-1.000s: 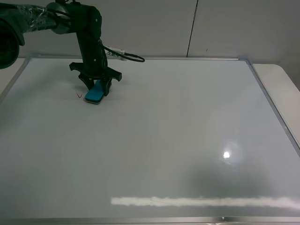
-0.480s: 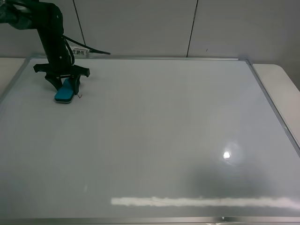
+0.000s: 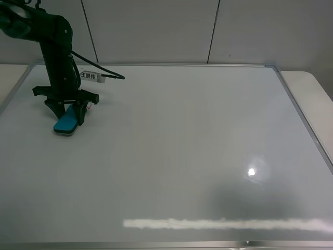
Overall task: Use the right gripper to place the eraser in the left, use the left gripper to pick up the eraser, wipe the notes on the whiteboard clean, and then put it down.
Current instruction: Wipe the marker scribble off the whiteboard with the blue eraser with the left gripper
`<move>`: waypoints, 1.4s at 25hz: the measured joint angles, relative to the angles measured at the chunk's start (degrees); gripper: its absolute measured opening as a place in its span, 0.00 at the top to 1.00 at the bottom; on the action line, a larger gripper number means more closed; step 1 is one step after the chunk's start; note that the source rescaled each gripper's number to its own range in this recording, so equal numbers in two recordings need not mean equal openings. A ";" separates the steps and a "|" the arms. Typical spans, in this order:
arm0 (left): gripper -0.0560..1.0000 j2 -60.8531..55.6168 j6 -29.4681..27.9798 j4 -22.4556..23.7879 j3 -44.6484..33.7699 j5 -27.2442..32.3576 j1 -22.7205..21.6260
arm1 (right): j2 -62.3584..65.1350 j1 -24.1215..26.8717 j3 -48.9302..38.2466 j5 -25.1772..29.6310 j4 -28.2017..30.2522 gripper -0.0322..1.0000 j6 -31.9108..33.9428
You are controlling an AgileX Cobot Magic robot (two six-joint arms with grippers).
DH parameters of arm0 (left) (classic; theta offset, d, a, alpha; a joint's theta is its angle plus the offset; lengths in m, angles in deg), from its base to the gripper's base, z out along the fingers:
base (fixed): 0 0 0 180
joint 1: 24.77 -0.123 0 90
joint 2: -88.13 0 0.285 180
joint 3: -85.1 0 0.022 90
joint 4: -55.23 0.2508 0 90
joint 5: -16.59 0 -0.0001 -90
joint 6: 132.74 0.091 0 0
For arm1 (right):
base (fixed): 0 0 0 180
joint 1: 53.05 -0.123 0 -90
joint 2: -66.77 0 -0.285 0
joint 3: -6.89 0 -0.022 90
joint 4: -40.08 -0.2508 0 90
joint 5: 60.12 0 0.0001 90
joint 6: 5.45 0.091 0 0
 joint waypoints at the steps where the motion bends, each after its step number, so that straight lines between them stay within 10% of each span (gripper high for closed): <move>1: 0.93 -0.01 0.00 0.00 -0.13 0.00 0.51 | 0.00 0.00 0.00 0.00 0.00 0.00 0.00; 22: 0.93 10.02 1.28 -1.02 20.64 3.91 0.88 | 0.00 0.00 0.00 0.00 0.00 0.00 0.00; 35: 0.93 4.46 1.46 -6.46 8.41 3.74 0.94 | 0.00 0.00 0.00 0.00 0.00 0.00 0.00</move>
